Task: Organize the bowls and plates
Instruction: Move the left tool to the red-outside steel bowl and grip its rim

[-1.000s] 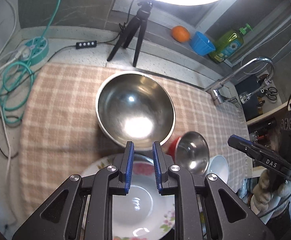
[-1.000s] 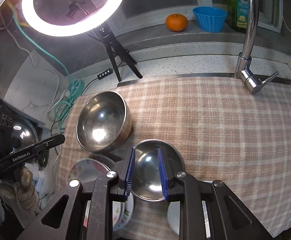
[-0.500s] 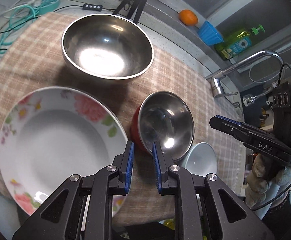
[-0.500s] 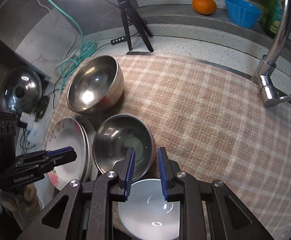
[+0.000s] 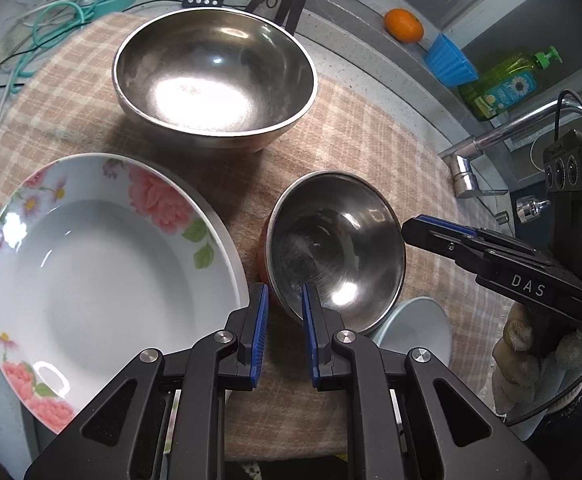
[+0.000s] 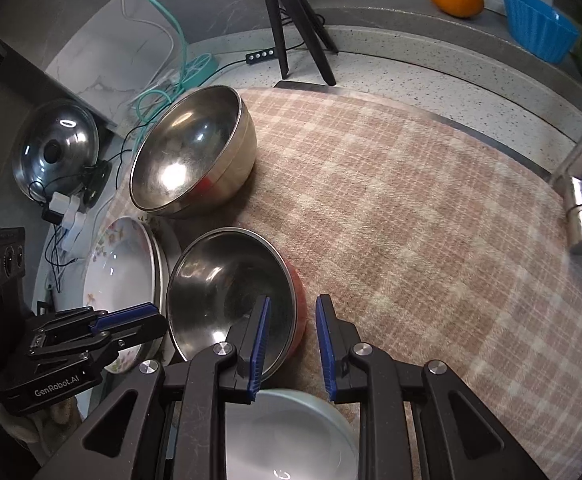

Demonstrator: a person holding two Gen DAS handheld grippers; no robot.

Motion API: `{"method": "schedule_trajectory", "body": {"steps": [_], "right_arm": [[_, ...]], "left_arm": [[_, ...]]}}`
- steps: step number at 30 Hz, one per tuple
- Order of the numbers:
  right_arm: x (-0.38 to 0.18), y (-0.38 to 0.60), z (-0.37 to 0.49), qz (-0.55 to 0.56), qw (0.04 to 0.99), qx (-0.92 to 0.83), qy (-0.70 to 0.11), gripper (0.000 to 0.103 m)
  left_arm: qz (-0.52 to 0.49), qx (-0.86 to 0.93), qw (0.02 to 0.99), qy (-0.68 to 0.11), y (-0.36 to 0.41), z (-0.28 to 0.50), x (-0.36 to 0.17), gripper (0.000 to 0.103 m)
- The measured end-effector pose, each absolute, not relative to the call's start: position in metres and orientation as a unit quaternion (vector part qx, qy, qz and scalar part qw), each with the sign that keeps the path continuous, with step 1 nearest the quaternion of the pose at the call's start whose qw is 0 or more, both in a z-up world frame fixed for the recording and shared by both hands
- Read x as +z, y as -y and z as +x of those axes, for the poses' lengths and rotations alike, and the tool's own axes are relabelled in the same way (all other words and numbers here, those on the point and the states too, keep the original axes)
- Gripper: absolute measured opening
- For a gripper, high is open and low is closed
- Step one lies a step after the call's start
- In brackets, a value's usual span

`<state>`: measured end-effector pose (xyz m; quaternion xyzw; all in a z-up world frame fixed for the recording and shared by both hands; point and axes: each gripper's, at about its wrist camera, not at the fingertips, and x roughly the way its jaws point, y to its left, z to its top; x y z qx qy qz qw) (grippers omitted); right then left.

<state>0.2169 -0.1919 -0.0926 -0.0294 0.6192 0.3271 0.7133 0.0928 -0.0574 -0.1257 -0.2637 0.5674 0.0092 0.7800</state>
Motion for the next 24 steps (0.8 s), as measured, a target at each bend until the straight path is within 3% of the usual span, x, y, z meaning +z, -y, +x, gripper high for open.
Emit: {"method": "schedule_trajectory", "body": {"steps": [16,24], "right_arm": [[-0.116,0.188,0.221,-0.032,0.686,0.338,-0.643,0.021],[-0.121,0.183,0.219,-0.035,0.68,0.333,-0.652,0.009]], "left_arm": [[-0.25,0.019,0.774,-0.582,0.058,0.106,-0.133,0.012],[-0.25,0.019,0.774,-0.581,0.056,0.109,-0.135,0.008]]}}
